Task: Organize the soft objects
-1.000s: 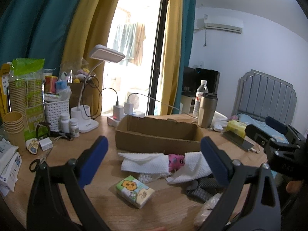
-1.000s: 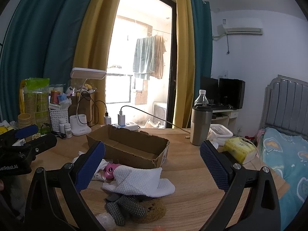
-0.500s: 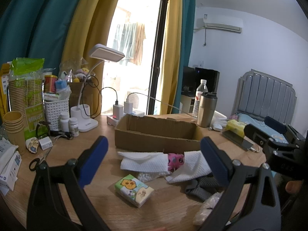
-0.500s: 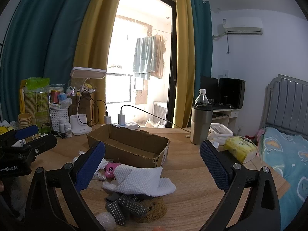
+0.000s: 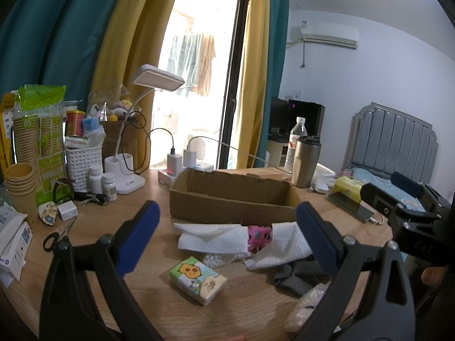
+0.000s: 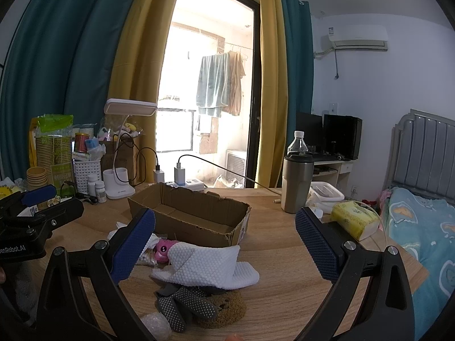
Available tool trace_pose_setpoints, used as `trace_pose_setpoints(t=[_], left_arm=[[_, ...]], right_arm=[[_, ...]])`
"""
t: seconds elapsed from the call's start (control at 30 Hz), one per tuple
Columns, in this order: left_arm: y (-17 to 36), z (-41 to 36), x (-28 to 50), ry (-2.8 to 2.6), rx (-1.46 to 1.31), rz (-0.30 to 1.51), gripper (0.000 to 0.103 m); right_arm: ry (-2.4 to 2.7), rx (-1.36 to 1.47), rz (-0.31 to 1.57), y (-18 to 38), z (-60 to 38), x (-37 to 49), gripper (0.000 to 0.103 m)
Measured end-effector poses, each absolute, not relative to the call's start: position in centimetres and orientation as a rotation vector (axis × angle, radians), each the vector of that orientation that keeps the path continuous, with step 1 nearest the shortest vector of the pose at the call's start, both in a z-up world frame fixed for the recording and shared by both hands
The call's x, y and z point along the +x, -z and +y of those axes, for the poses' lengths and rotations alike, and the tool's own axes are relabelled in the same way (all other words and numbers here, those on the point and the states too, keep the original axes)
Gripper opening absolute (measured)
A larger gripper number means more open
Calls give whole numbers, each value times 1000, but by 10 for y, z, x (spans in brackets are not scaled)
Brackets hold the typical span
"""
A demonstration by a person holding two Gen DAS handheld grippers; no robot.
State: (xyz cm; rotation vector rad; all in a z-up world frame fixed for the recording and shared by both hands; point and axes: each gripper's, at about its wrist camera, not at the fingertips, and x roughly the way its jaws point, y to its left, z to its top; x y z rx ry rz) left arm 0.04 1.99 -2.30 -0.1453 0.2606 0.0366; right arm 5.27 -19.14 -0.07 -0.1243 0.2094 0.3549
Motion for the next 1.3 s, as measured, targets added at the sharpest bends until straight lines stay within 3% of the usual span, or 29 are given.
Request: trace_pose_setpoints(t=[0.7,1.3], left_arm=[[29,17,2,-15,-135,287,98],[83,-55,42,228,76,622,98]], right_arm=[[-335,-139,211,6,-198,52,101],[-264,-135,334,53,-234,77,101]])
